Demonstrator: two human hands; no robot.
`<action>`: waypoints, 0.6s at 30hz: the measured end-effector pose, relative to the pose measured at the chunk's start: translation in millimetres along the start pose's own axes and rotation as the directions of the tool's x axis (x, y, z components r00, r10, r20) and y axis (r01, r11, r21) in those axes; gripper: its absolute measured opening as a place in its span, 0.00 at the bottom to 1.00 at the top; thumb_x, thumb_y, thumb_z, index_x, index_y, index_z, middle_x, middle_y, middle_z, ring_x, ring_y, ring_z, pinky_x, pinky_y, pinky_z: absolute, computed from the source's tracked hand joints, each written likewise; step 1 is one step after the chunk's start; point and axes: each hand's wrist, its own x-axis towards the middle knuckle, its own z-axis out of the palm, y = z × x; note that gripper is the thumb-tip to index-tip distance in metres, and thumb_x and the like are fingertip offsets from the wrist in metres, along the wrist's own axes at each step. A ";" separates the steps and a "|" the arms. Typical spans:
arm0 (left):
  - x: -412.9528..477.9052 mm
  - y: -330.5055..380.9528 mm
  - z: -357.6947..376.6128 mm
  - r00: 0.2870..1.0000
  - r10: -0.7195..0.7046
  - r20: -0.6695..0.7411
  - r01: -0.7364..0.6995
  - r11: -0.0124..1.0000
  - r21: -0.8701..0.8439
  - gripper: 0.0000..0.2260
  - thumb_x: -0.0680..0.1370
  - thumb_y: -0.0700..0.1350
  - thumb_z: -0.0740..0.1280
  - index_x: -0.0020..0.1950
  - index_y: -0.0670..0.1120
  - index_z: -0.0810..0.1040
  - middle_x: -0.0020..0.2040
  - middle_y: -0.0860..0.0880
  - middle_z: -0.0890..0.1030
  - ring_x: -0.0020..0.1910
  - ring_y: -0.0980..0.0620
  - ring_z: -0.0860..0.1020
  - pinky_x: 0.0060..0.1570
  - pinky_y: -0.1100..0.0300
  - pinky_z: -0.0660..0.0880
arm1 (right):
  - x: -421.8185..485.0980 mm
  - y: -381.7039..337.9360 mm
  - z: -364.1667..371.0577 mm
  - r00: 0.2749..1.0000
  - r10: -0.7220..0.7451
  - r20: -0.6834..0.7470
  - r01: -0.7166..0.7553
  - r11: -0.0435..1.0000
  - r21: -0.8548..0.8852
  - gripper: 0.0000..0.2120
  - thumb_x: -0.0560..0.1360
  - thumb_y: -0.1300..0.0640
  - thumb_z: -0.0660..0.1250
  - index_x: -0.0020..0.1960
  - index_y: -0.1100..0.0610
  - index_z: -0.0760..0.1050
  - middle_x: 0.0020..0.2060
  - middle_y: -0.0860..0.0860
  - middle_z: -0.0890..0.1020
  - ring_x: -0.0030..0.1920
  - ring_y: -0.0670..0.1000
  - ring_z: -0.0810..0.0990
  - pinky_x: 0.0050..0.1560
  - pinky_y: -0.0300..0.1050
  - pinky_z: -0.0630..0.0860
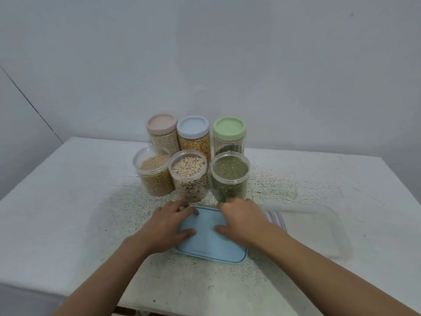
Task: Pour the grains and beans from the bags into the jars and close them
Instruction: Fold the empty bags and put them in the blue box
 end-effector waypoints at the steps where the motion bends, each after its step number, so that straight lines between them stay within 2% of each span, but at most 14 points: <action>1: -0.9 -2.3 -0.3 1.000 0.014 0.000 -0.014 1.000 -0.011 0.33 0.72 0.72 0.52 0.73 0.59 0.69 0.73 0.52 0.68 0.69 0.49 0.68 0.67 0.48 0.68 | 2.6 -4.2 0.6 0.999 0.017 0.043 -0.016 1.000 -0.019 0.24 0.76 0.38 0.68 0.61 0.56 0.75 0.59 0.55 0.79 0.59 0.59 0.78 0.54 0.50 0.73; 2: -0.6 -5.3 0.2 0.999 0.035 -0.011 -0.035 0.999 -0.027 0.34 0.71 0.72 0.52 0.74 0.58 0.69 0.72 0.51 0.69 0.68 0.49 0.69 0.66 0.50 0.69 | 4.8 -7.8 1.8 0.996 0.038 0.081 -0.035 0.999 -0.036 0.27 0.75 0.36 0.70 0.62 0.56 0.74 0.60 0.55 0.78 0.59 0.59 0.78 0.52 0.50 0.72; 4: 1.4 -11.2 0.0 0.998 0.061 -0.025 -0.062 0.995 -0.075 0.33 0.74 0.70 0.60 0.75 0.55 0.69 0.70 0.51 0.70 0.66 0.49 0.71 0.63 0.53 0.71 | 8.6 -13.6 4.5 0.988 0.083 0.129 -0.075 0.995 -0.066 0.32 0.72 0.35 0.72 0.65 0.57 0.73 0.62 0.55 0.75 0.59 0.59 0.77 0.51 0.50 0.70; 7: 7.9 -20.9 1.6 0.997 0.073 -0.018 -0.075 0.987 -0.145 0.34 0.76 0.61 0.71 0.79 0.53 0.64 0.70 0.52 0.67 0.66 0.50 0.71 0.62 0.54 0.72 | 13.9 -18.8 6.8 0.973 0.155 0.168 -0.143 0.986 -0.083 0.36 0.70 0.33 0.73 0.67 0.56 0.71 0.63 0.56 0.72 0.60 0.58 0.76 0.53 0.50 0.72; 12: 13.6 -33.7 7.4 0.997 0.078 0.022 -0.070 0.964 -0.258 0.36 0.74 0.61 0.74 0.78 0.54 0.66 0.64 0.50 0.68 0.62 0.49 0.72 0.60 0.55 0.72 | 19.9 -25.9 8.6 0.961 0.205 0.186 -0.196 0.978 -0.063 0.36 0.69 0.35 0.75 0.67 0.57 0.71 0.62 0.57 0.72 0.63 0.57 0.73 0.57 0.50 0.74; 18: 9.8 -44.5 10.4 0.995 0.102 -0.007 -0.100 0.948 -0.303 0.34 0.70 0.64 0.76 0.73 0.57 0.70 0.59 0.54 0.69 0.57 0.54 0.72 0.56 0.56 0.73 | 15.4 -33.1 12.1 0.980 0.178 0.093 -0.174 0.984 -0.046 0.35 0.67 0.35 0.77 0.62 0.59 0.75 0.62 0.56 0.73 0.63 0.57 0.71 0.62 0.50 0.71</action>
